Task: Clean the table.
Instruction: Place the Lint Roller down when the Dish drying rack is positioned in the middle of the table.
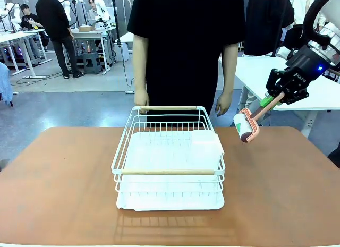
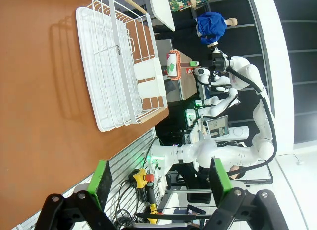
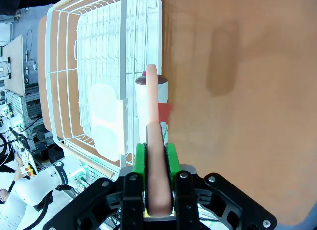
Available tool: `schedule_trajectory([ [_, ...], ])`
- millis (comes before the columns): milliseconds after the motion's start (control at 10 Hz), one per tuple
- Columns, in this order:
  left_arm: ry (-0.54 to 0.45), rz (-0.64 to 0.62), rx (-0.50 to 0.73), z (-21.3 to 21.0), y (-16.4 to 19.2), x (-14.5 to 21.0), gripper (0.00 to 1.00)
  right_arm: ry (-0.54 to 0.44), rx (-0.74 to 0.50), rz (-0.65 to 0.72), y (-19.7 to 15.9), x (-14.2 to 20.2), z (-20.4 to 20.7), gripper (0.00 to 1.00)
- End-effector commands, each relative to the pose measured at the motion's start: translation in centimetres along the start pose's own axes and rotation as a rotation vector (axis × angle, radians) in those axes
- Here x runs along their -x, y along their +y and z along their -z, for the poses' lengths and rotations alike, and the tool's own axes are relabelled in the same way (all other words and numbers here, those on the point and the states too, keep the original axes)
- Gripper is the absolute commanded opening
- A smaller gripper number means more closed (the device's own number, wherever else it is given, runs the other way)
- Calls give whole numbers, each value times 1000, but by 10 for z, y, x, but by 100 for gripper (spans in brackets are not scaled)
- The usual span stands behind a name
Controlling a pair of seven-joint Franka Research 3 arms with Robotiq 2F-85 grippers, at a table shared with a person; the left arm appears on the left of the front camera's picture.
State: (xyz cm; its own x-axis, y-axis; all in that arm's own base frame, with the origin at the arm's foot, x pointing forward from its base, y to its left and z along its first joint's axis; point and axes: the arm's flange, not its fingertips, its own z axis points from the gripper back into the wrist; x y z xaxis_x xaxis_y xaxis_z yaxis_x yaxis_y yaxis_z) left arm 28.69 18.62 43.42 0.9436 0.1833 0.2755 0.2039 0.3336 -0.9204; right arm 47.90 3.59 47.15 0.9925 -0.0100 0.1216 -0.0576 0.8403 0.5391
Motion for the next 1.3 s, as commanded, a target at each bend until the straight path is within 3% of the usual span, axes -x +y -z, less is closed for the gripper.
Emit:
schedule_trajectory([
  [0,-3,22,20,-3,1,1,100,0,-20,-8,3,-2,-2,21],
  [500,-3,22,20,-3,1,1,100,0,0,0,0,0,0,21],
  [700,-3,22,20,-3,1,1,100,-293,71,483,-8,-12,1,21],
  [900,-3,22,20,-3,1,1,100,-438,10,831,-29,-7,2,21],
  [1000,-3,22,20,-3,1,1,100,-516,34,956,-44,-4,6,21],
  [1200,-3,22,20,-3,1,1,100,-577,-59,1162,-60,8,24,21],
])
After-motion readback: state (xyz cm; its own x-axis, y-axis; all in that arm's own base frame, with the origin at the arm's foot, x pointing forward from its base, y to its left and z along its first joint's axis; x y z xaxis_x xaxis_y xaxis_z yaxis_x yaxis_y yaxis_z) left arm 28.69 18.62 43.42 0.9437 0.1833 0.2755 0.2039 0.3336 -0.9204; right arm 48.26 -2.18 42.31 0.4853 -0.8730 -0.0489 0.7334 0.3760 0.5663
